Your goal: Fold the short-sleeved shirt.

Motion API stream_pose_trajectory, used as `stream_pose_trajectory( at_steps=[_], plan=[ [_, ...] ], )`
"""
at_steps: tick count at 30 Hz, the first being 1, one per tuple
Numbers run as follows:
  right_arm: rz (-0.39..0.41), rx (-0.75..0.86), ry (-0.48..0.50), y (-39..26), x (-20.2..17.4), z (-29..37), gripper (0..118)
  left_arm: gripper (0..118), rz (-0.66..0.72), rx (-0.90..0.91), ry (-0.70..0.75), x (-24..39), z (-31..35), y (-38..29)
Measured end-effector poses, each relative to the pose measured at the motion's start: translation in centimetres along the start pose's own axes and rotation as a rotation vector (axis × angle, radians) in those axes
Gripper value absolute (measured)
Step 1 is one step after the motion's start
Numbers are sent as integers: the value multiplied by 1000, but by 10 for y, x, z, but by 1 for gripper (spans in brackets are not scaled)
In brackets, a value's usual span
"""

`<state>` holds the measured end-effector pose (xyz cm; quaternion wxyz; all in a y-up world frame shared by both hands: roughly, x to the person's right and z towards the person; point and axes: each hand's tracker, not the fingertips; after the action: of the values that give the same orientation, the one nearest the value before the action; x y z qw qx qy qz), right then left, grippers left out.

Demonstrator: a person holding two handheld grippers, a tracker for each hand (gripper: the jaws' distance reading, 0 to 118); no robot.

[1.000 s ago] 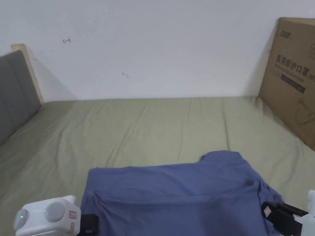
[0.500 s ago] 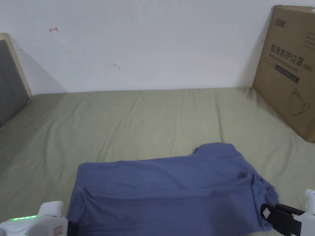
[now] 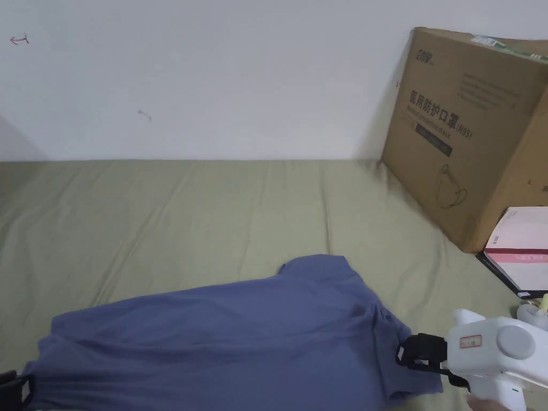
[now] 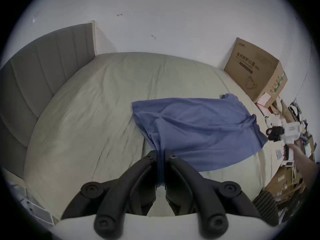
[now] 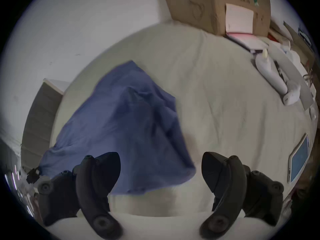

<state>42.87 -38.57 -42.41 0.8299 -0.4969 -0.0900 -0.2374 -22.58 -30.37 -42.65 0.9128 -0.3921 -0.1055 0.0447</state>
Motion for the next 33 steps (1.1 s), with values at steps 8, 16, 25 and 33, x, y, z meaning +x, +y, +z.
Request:
stream_pose_trajectory(
  at_steps=[8, 16, 25, 33],
  plan=[
    [121, -70, -68, 0, -2, -25, 6, 7, -6, -85, 17, -3, -16, -3],
    [269, 7, -70, -21, -10, 53, 4, 7, 77, -74, -1, -28, 4, -2],
    [250, -66, 3, -105, 34, 125, 4, 7, 37, -281, -81, -54, 50, -60],
    [68, -66, 52, -145, 62, 110, 46, 62, 105, -407, -131, -66, 44, -113]
  ],
)
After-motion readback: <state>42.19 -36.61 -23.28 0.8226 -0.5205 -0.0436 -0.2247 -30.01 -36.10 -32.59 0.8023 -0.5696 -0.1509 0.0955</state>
